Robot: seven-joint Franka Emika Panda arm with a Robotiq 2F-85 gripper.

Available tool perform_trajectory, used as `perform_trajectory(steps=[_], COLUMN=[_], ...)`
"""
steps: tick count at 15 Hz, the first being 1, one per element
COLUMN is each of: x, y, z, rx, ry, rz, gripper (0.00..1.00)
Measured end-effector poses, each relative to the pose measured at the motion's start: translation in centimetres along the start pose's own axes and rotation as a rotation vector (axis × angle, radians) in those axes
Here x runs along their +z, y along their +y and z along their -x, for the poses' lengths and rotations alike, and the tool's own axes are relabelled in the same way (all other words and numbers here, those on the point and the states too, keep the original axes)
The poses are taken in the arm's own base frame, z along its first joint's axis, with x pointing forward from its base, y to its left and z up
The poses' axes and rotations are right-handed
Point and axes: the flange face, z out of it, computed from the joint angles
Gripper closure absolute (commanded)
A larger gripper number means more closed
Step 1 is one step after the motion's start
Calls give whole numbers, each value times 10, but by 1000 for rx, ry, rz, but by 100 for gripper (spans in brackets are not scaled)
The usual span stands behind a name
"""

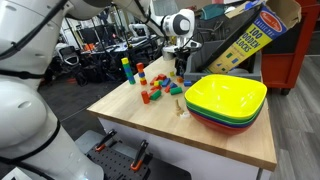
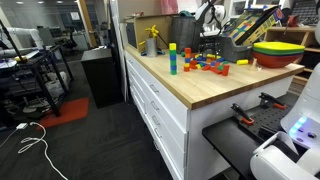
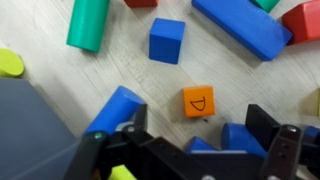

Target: Put one orange block on top of the stack on the right.

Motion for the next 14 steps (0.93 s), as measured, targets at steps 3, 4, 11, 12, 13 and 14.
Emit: perform_trajectory(steps=[3,4,11,12,13,14], x=[-1,-1,-3,-3,-4,-4], y=[-4,-5,-4,-4,-4,-5], z=[-1,-1,0,0,0,0], rx=[-6,-7,-10,-10,-10,-11], ry=[3,1,-47,-54,-58,-61], rz=[3,6,38,42,44,46], gripper=[0,0,0,0,0,0])
